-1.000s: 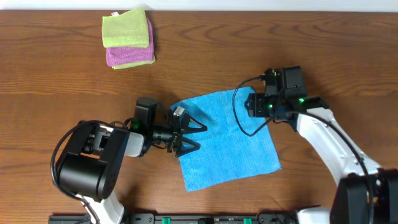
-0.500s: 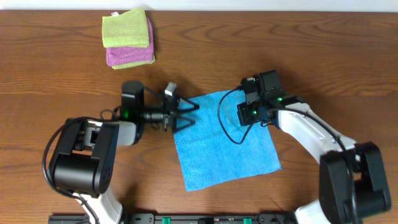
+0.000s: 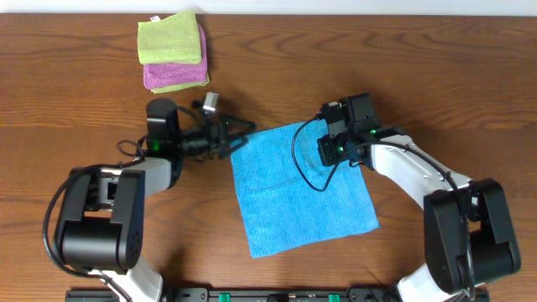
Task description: Fold the cloth
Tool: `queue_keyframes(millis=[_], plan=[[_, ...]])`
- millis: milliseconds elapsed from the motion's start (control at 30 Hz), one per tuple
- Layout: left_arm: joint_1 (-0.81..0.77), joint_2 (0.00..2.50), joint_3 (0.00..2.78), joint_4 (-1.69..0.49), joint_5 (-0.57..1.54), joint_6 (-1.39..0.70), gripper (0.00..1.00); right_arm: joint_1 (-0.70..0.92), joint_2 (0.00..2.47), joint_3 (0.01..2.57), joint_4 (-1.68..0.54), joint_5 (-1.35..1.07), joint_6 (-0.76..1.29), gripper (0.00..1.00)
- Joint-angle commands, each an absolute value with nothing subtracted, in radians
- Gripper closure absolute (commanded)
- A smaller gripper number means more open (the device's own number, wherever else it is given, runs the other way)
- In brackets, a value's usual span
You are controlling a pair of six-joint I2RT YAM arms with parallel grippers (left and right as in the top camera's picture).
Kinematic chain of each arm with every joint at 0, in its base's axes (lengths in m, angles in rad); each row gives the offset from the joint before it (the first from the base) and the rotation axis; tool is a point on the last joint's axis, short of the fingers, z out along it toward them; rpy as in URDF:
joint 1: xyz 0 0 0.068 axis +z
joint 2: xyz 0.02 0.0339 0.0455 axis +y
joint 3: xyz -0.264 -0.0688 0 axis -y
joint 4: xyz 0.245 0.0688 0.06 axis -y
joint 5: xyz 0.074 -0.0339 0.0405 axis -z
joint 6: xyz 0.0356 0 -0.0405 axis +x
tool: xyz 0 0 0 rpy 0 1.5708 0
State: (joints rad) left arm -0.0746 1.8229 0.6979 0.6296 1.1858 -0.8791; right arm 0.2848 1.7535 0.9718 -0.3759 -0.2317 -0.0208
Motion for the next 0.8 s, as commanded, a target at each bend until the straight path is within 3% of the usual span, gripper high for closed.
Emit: queue_keyframes(millis=[0, 67, 167, 433, 767], plan=[[-0.088, 1.816, 0.700, 0.492, 0.777, -0.683, 0.04, 0.278, 1.764, 0.993, -0.372, -0.243, -0.038, 0.99], [-0.105, 1.816, 0.701, 0.409, 0.599, -0.635, 0.04, 0.278, 1.764, 0.994, -0.372, -0.243, -0.038, 0.99], [-0.126, 1.816, 0.722, 0.324, 0.549, -0.544, 0.04, 0.278, 1.765, 0.994, -0.371, -0.243, -0.038, 0.99], [-0.198, 1.784, 1.026, -0.383, 0.348, -0.303, 0.04, 0.278, 1.877, 0.996, -0.336, -0.215, -0.024, 0.99], [-0.319, 1.784, 1.110, -0.499, 0.384, -0.376, 0.05, 0.276, 1.932, 0.996, -0.226, -0.149, 0.010, 0.99]])
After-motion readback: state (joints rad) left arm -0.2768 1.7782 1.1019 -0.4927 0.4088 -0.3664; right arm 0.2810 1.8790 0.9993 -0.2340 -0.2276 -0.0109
